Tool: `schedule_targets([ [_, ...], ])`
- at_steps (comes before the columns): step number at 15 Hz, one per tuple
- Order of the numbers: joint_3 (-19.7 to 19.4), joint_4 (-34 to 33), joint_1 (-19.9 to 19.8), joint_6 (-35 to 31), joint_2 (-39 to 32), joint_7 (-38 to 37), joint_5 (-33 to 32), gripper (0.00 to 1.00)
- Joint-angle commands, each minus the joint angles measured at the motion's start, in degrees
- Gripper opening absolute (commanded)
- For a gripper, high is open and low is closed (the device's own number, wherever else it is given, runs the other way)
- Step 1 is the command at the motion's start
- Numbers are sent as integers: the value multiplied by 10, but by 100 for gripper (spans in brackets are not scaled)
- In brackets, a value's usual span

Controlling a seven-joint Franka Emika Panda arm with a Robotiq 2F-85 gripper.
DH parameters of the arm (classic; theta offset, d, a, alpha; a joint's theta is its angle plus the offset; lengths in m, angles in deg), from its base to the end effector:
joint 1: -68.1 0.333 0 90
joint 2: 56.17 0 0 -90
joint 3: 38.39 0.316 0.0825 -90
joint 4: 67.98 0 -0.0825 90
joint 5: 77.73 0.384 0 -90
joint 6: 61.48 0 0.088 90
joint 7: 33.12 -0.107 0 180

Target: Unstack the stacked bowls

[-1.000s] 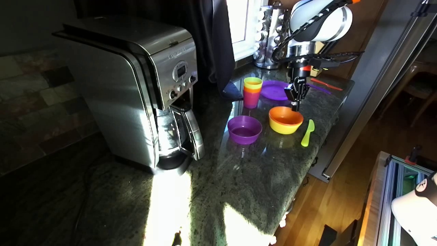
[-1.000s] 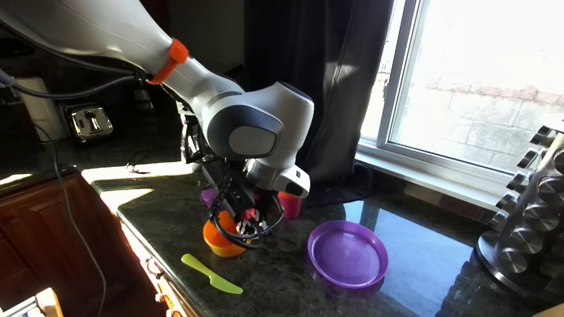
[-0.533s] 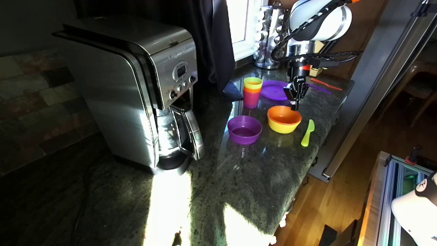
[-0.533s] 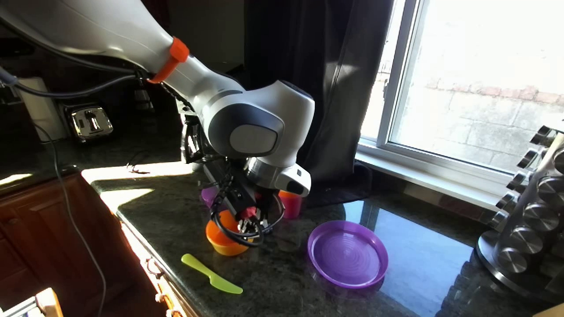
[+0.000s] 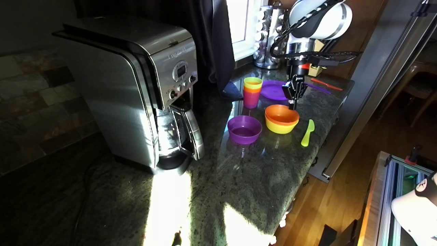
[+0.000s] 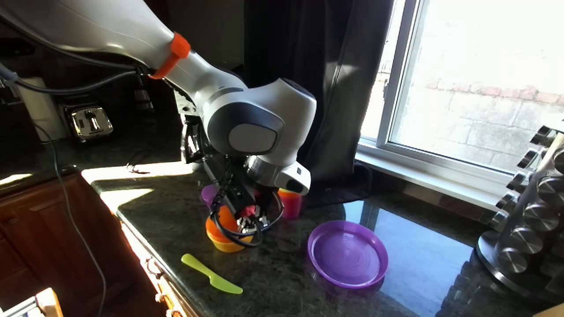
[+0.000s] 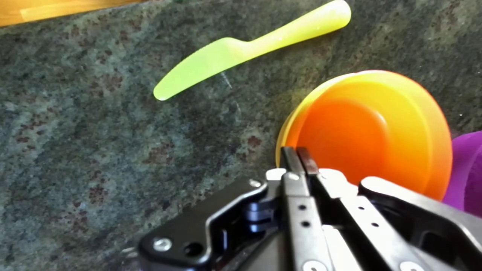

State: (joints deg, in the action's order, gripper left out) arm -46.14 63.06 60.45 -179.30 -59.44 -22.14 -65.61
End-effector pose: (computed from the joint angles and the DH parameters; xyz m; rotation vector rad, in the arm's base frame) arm 0.4731 -0.1187 0.3080 -2.8811 0.2950 0.3516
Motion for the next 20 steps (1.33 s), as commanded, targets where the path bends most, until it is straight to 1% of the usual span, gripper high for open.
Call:
schedule_targets([
  [1, 1, 4, -5, 23, 20, 20, 23, 1],
  [4, -1, 8, -5, 26, 36, 21, 27, 1],
  [8, -12, 17, -11, 60, 82, 37, 35, 1],
  [10, -24, 18, -18, 88, 109, 46, 29, 1],
  [13, -47, 12, -33, 113, 136, 53, 21, 1],
  [15, -67, 2, -45, 121, 138, 57, 26, 1],
  [20, -100, -10, -68, 103, 117, 47, 26, 1],
])
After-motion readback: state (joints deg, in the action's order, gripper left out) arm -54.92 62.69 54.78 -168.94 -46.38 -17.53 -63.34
